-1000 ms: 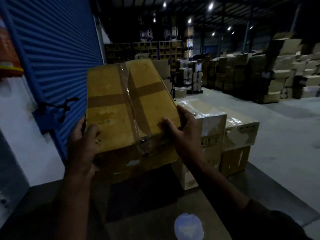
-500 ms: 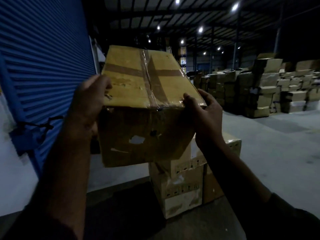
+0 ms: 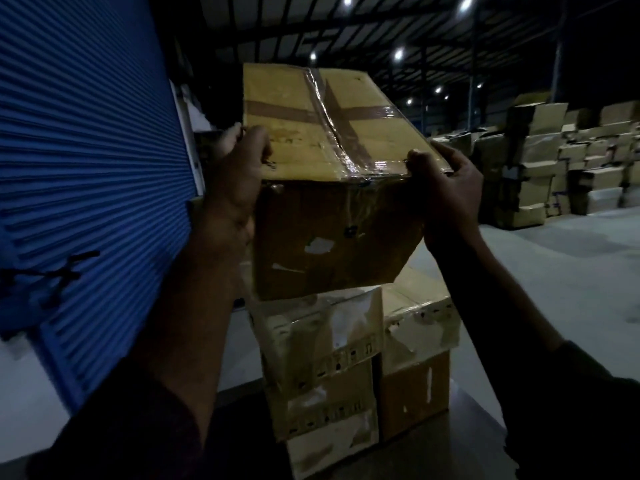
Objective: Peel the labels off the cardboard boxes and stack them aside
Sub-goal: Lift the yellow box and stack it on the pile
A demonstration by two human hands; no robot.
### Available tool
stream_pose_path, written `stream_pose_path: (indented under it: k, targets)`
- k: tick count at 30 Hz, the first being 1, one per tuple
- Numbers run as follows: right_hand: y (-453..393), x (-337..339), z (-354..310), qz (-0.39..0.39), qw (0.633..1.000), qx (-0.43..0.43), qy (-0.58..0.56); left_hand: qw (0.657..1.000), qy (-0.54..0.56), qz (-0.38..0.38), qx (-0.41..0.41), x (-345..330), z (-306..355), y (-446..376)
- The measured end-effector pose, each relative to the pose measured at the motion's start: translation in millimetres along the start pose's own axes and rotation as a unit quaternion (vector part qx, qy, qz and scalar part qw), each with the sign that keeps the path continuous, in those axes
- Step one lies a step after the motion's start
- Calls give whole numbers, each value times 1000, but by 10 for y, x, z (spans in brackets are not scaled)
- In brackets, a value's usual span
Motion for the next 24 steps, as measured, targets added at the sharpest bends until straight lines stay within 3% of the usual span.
stream_pose_path:
  k: [10,16,19,24]
  targets:
    - [-865,1252,417,47,994,-19,99,994,57,-62,74,-1630,-728,31]
    - [-1207,1716,625,59,992,-44,106,994,48,-76,62,-2211,-856,-68]
    - [-1436,1856,576,73,988,-14,136,994,61,-60,69,-2414,-910,-113]
    - [-1589,1799,800,28,980,-29,193,989,70,-48,121,-2455,-1346,-47]
Point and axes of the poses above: each hand's wrist, its own y-axis away from the middle knuckle, its own x-axis out of the back of the hand, z = x × y, the point moved 7 cm from there along -y, towards the middle knuckle, and after that the axes turned 2 degrees about -x, right-handed, at the moved point
